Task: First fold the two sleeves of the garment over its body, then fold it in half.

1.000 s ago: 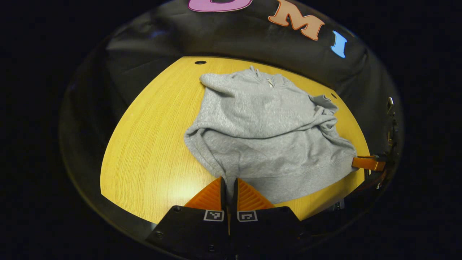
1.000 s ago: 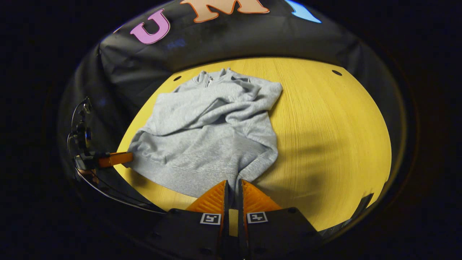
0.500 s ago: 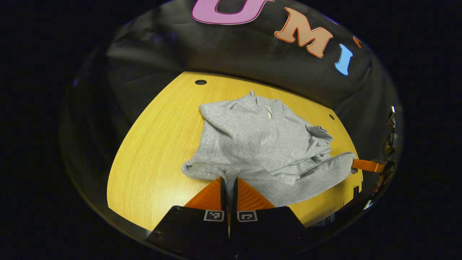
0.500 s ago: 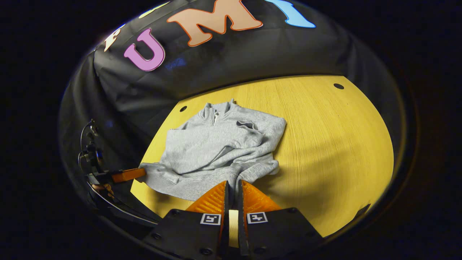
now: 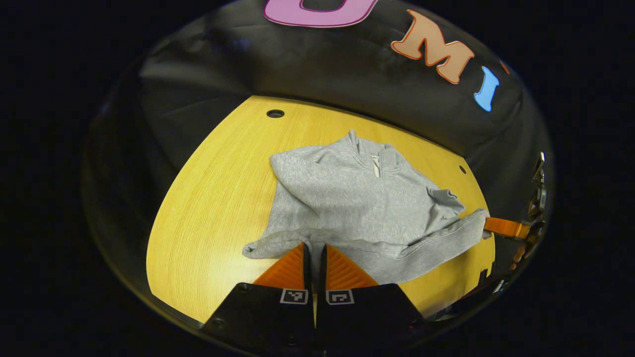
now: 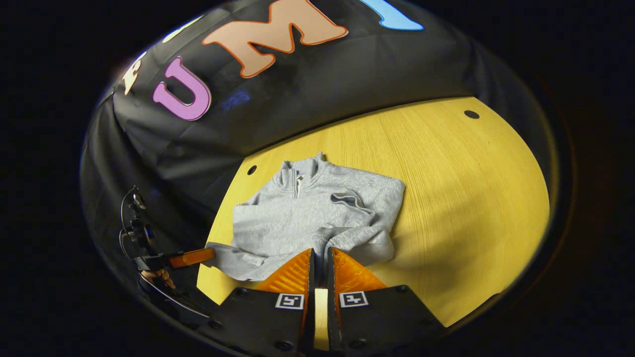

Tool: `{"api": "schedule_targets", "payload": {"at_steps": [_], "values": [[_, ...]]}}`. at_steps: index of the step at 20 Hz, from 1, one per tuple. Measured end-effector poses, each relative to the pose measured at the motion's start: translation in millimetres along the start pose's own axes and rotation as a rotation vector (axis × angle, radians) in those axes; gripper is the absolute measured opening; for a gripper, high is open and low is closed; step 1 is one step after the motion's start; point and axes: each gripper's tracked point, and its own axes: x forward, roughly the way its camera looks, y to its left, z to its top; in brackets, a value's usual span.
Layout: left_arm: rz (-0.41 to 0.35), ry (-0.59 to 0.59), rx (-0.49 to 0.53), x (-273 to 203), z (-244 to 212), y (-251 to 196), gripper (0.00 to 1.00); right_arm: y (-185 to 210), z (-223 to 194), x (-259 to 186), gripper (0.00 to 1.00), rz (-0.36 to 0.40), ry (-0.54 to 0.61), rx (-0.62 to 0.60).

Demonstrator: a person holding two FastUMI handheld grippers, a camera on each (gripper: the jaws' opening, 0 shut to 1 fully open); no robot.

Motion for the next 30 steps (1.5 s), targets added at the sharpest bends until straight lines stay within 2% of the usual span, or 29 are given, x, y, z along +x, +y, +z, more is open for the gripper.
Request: {"api": "schedule_targets", "payload": {"at_steps": [4, 5, 6, 8, 9, 11, 13, 14, 15, 17, 18, 19, 20, 22, 23, 24, 28, 29, 30], "values": [[0.004, 0.058, -0.026, 24, 4, 5, 0.00, -12, 11, 24, 0.12, -0.013, 0.037, 0.096], [0.007, 0.072, -0.033, 30, 3, 7, 0.00, -15, 11, 32, 0.05, -0.019, 0.048, 0.103], [0.010, 0.082, -0.044, 36, 4, 7, 0.00, -18, 11, 40, 0.12, -0.031, 0.055, 0.103], [0.014, 0.097, -0.081, 47, 5, 10, 0.00, -25, 8, 54, 0.12, -0.054, 0.074, 0.109], [0.011, 0.107, -0.111, 52, 4, 10, 0.00, -27, 7, 60, 0.21, -0.063, 0.081, 0.112], [-0.001, 0.142, -0.187, 62, 2, 12, 0.00, -32, 5, 70, 0.10, -0.078, 0.090, 0.118], [-0.023, 0.157, -0.276, 69, 2, 10, 0.01, -36, 4, 78, 0.12, -0.089, 0.098, 0.123], [-0.032, 0.156, -0.315, 68, 4, 11, 0.02, -36, 5, 80, 0.24, -0.093, 0.097, 0.127], [-0.040, 0.148, -0.344, 67, 5, 10, 0.03, -34, 6, 81, 0.24, -0.092, 0.091, 0.131], [-0.047, 0.125, -0.358, 63, 8, 11, 0.08, -25, 13, 82, 0.38, -0.073, 0.060, 0.132], [-0.048, 0.106, -0.356, 63, 11, 10, 0.14, -19, 18, 80, 0.51, -0.062, 0.039, 0.130], [-0.049, 0.078, -0.355, 65, 17, 9, 0.20, -15, 25, 79, 0.74, -0.054, 0.013, 0.122], [-0.050, 0.049, -0.350, 65, 23, 7, 0.34, -13, 33, 75, 0.96, -0.057, -0.020, 0.101], [-0.037, -0.030, -0.334, 61, 39, 8, 0.70, -14, 50, 71, 0.96, -0.087, -0.100, 0.036], [-0.021, -0.077, -0.317, 57, 50, 12, 0.81, -13, 58, 68, 0.96, -0.093, -0.136, 0.011], [0.005, -0.129, -0.290, 49, 60, 14, 0.98, -10, 65, 62, 0.96, -0.096, -0.171, -0.006], [0.085, -0.330, -0.132, 19, 103, 14, 0.97, -7, 91, 33, 0.96, -0.133, -0.335, -0.101], [0.099, -0.373, -0.082, 8, 112, 9, 1.00, -6, 97, 24, 0.95, -0.148, -0.376, -0.139], [0.113, -0.415, -0.032, -2, 120, 4, 0.96, -4, 101, 12, 0.96, -0.164, -0.416, -0.179]]}}
